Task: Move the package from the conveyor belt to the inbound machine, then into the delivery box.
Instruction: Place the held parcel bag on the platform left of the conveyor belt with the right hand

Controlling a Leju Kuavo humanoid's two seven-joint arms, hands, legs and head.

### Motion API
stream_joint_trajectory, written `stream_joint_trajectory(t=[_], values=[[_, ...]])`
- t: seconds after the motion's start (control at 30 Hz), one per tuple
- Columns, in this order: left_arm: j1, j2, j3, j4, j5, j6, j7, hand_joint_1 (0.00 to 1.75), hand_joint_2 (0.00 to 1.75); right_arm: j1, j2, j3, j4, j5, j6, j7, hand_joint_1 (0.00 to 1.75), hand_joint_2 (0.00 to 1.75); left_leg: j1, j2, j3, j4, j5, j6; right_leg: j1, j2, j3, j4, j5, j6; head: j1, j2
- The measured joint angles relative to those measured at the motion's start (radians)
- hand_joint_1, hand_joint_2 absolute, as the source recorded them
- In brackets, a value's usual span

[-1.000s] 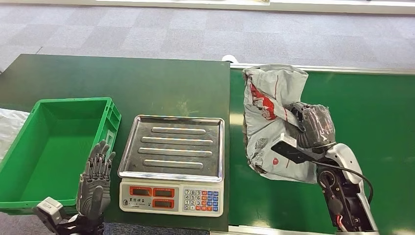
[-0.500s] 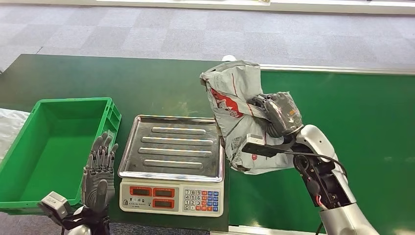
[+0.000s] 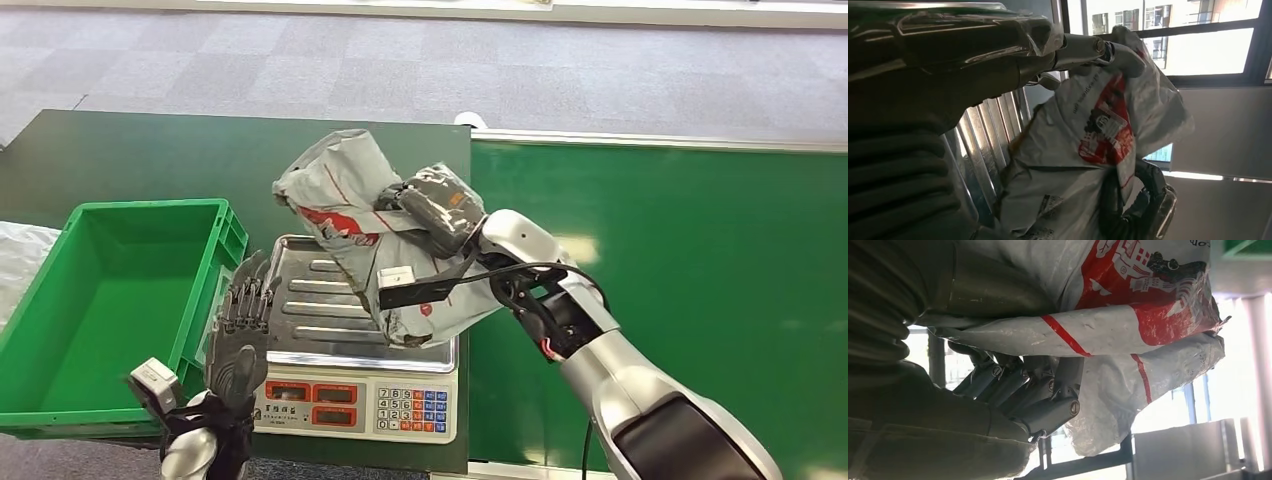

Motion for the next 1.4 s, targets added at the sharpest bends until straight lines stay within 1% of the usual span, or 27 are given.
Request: stream_joint_trajectory(t=[0.17,0.27,0.4,0.6,0.77,0.87,0.97,1.1,1.13,1.23,1.27,1.4], values=[[-0.019,0.009,-0.023,0.025,0.002,0.002,0.0,0.0,1.75,0.001,0.044,0.08,0.068,-0.005,0.002,-0.014,1.75,1.75,0.0,0.0,0.0,0.0,0.0,0.0,0.0,0.0,0.0,0.0,0.0,0.0,0.0,0.0],[-0.025,0.013,-0.03,0.035,0.002,0.0,0.0,0.0,1.75,0.001,0.056,0.103,0.092,-0.01,0.008,-0.015,1.75,1.75,0.0,0.0,0.0,0.0,0.0,0.0,0.0,0.0,0.0,0.0,0.0,0.0,0.0,0.0],[-0.045,0.017,-0.042,0.057,0.005,-0.009,0.0,0.0,1.75,0.002,0.066,0.128,0.123,-0.034,0.042,-0.011,1.75,1.75,0.0,0.0,0.0,0.0,0.0,0.0,0.0,0.0,0.0,0.0,0.0,0.0,0.0,0.0],[-0.067,0.024,-0.058,0.091,0.009,-0.018,0.0,0.0,1.75,0.002,0.069,0.151,0.173,-0.058,0.084,0.012,1.75,1.75,0.0,0.0,0.0,0.0,0.0,0.0,0.0,0.0,0.0,0.0,0.0,0.0,0.0,0.0],[-0.082,0.028,-0.066,0.113,0.02,-0.018,0.0,0.0,1.75,0.002,0.066,0.159,0.219,-0.08,0.137,0.089,1.74,1.75,0.0,0.0,0.0,0.0,0.0,0.0,0.0,0.0,-0.001,0.0,0.0,0.0,0.0,0.0],[-0.094,0.028,-0.072,0.126,0.02,-0.018,0.0,0.0,1.75,0.002,0.061,0.155,0.243,-0.119,0.135,0.118,1.66,1.75,0.0,0.0,0.0,0.0,0.0,0.0,0.0,0.0,-0.001,0.0,0.0,0.0,0.0,0.0],[-0.114,0.03,-0.081,0.14,0.017,-0.02,0.0,0.0,1.75,0.002,0.051,0.136,0.258,-0.169,0.12,0.119,1.58,1.75,0.0,0.0,0.0,0.0,0.0,0.0,0.0,0.0,-0.001,0.0,0.0,0.0,0.0,0.0],[-0.148,0.034,-0.104,0.182,0.004,-0.039,0.0,0.0,1.75,0.002,0.033,0.093,0.266,-0.238,0.099,0.085,1.34,1.75,0.0,0.0,0.0,0.0,0.0,0.0,0.0,0.0,-0.001,0.0,0.0,0.0,0.0,0.0],[-0.154,0.035,-0.11,0.191,0.004,-0.046,0.0,0.0,1.75,0.002,0.03,0.08,0.266,-0.253,0.094,0.075,1.06,1.75,0.0,0.0,0.0,0.0,0.0,0.0,0.0,0.0,-0.001,0.0,0.0,0.0,0.0,0.0],[-0.164,0.038,-0.124,0.213,0.004,-0.059,0.0,0.0,1.75,0.002,0.022,0.044,0.266,-0.279,0.082,0.057,0.05,1.75,0.0,0.0,0.0,0.001,0.0,0.0,0.0,0.0,-0.001,0.0,0.0,0.0,0.0,0.0],[-0.167,0.039,-0.128,0.218,0.003,-0.061,0.0,0.0,1.75,0.002,0.021,0.035,0.266,-0.284,0.078,0.054,0.0,1.75,0.0,0.0,0.0,0.001,0.0,0.0,0.0,0.0,-0.001,0.0,0.0,0.0,0.0,0.0],[-0.186,0.043,-0.136,0.244,-0.003,-0.074,0.0,0.0,1.75,0.003,0.018,-0.005,0.266,-0.318,0.055,0.022,0.0,1.75,0.0,0.0,0.0,0.0,0.0,0.0,0.0,0.0,-0.001,0.0,0.0,0.0,0.0,0.0]])
